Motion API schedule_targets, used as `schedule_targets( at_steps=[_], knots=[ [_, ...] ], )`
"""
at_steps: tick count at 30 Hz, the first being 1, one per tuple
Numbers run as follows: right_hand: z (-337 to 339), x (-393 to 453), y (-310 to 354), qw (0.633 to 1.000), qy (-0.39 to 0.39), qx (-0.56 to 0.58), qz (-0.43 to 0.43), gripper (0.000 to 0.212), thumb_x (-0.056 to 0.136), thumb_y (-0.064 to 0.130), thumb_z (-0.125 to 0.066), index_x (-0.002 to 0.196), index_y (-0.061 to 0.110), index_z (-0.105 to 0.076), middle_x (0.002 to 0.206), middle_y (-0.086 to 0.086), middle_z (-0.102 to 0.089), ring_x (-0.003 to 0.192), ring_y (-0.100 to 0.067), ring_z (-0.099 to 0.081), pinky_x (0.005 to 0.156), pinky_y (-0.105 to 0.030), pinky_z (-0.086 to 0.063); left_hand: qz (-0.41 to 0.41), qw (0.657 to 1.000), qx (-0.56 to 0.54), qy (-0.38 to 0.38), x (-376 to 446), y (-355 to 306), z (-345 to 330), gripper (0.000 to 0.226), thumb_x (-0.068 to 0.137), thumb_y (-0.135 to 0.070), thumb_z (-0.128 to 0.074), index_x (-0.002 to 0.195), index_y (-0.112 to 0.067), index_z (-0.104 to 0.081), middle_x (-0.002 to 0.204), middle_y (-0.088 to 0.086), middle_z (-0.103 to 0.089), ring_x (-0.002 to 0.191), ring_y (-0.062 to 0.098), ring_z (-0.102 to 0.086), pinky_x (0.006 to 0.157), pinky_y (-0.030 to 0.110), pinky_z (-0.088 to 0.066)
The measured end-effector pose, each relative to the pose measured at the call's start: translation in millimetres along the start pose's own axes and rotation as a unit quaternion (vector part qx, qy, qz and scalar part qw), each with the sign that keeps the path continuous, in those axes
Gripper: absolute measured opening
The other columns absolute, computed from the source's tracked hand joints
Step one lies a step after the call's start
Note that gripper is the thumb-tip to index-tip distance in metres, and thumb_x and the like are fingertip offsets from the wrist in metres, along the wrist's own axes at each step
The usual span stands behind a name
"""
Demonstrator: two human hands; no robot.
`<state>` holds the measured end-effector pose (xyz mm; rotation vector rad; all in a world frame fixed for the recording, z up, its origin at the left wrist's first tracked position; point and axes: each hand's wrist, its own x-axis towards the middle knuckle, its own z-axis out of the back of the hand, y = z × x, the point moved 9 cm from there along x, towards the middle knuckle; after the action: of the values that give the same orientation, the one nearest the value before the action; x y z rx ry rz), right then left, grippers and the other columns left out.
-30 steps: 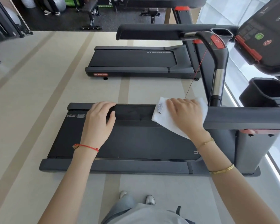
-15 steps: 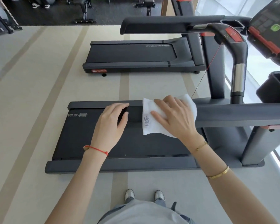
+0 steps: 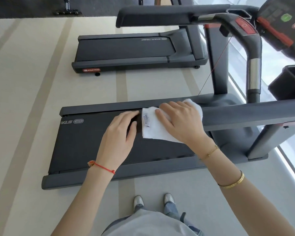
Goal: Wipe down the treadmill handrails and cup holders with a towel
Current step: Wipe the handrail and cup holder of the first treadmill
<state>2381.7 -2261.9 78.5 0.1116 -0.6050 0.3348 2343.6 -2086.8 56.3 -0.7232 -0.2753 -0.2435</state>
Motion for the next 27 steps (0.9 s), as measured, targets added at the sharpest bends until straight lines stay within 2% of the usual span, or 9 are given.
schedule_targets(
  at_steps=[3, 6, 9, 11, 15, 19, 23, 25, 27],
  knots=[
    [5, 3, -35, 0.995, 0.064, -0.047, -0.059, 0.042, 0.090, 0.036, -0.029, 0.055, 0.016, -0.039, 0.047, 0.001, -0.038, 0.047, -0.024, -0.033, 0.051, -0.032, -0.014, -0.004, 1.000, -0.010, 0.006, -1, 1, 0, 0.034, 0.103, -0.019, -0.048, 0.135, -0.016, -0.058, 0.132, -0.006, -0.060, 0.124, 0.009, -0.054, 0.108, 0.018, -0.038],
    [-3, 6, -37, 0.986, 0.115, -0.084, -0.087, 0.042, 0.089, 0.039, -0.030, 0.056, 0.015, -0.041, 0.049, 0.002, -0.045, 0.048, -0.023, -0.039, 0.049, -0.028, -0.015, -0.008, 1.000, -0.019, 0.006, -2, 3, -1, 0.034, 0.103, -0.018, -0.049, 0.135, -0.015, -0.058, 0.131, -0.006, -0.061, 0.124, 0.009, -0.054, 0.107, 0.016, -0.038],
    [-4, 11, -1, 0.996, 0.063, -0.052, -0.042, 0.041, 0.091, 0.035, -0.042, 0.054, 0.018, -0.042, 0.047, 0.004, -0.043, 0.045, -0.022, -0.039, 0.050, -0.030, -0.026, -0.012, 1.000, -0.027, 0.008, -2, 3, -1, 0.034, 0.102, -0.016, -0.049, 0.135, -0.014, -0.058, 0.130, -0.005, -0.061, 0.122, 0.010, -0.055, 0.106, 0.021, -0.041],
    [-6, 11, 11, 0.999, 0.027, -0.015, -0.045, 0.047, 0.096, 0.038, -0.037, 0.054, 0.019, -0.048, 0.047, 0.003, -0.043, 0.046, -0.021, -0.038, 0.054, -0.034, -0.026, -0.012, 0.999, -0.036, 0.009, -2, 3, 0, 0.033, 0.101, -0.013, -0.050, 0.133, -0.014, -0.059, 0.128, -0.006, -0.061, 0.120, 0.011, -0.055, 0.104, 0.020, -0.042],
    [-9, 7, 11, 0.999, 0.034, 0.022, -0.009, 0.059, 0.101, 0.047, -0.022, 0.066, 0.019, -0.059, 0.054, 0.002, -0.051, 0.052, -0.023, -0.048, 0.060, -0.039, -0.038, -0.007, 0.999, -0.038, 0.011, -1, 4, -1, 0.032, 0.101, -0.012, -0.051, 0.131, -0.014, -0.060, 0.127, -0.006, -0.061, 0.119, 0.011, -0.055, 0.103, 0.021, -0.043],
    [3, -1, -40, 0.998, 0.029, -0.024, -0.050, 0.038, 0.090, 0.031, -0.038, 0.055, 0.019, -0.036, 0.048, 0.003, -0.038, 0.047, -0.024, -0.041, 0.054, -0.037, -0.037, -0.007, 0.999, -0.035, 0.011, -1, 4, 0, 0.034, 0.102, -0.019, -0.048, 0.133, -0.014, -0.059, 0.129, -0.005, -0.061, 0.123, 0.010, -0.055, 0.107, 0.022, -0.041],
    [5, -1, -52, 0.993, 0.019, -0.049, -0.105, 0.036, 0.084, 0.025, -0.040, 0.050, 0.018, -0.031, 0.045, 0.003, -0.033, 0.044, -0.024, -0.036, 0.052, -0.032, -0.023, -0.002, 0.999, -0.036, 0.010, -1, 5, -1, 0.035, 0.102, -0.021, -0.047, 0.133, -0.014, -0.060, 0.130, -0.005, -0.061, 0.124, 0.010, -0.054, 0.107, 0.021, -0.041],
    [4, 3, -24, 0.998, 0.000, -0.013, -0.068, 0.035, 0.088, 0.026, -0.042, 0.054, 0.022, -0.039, 0.050, 0.006, -0.039, 0.047, -0.022, -0.039, 0.056, -0.033, -0.024, -0.004, 0.999, -0.036, 0.005, -1, 5, -1, 0.034, 0.101, -0.019, -0.047, 0.133, -0.014, -0.060, 0.129, -0.005, -0.061, 0.122, 0.010, -0.054, 0.106, 0.021, -0.041],
    [-5, 2, 4, 0.998, 0.017, 0.035, -0.045, 0.037, 0.096, 0.031, -0.038, 0.066, 0.019, -0.056, 0.060, 0.003, -0.054, 0.058, -0.022, -0.048, 0.062, -0.036, -0.035, -0.003, 0.999, -0.038, 0.002, -1, 5, -2, 0.032, 0.101, -0.016, -0.049, 0.131, -0.014, -0.060, 0.127, -0.005, -0.061, 0.120, 0.012, -0.055, 0.105, 0.024, -0.043]
  ],
)
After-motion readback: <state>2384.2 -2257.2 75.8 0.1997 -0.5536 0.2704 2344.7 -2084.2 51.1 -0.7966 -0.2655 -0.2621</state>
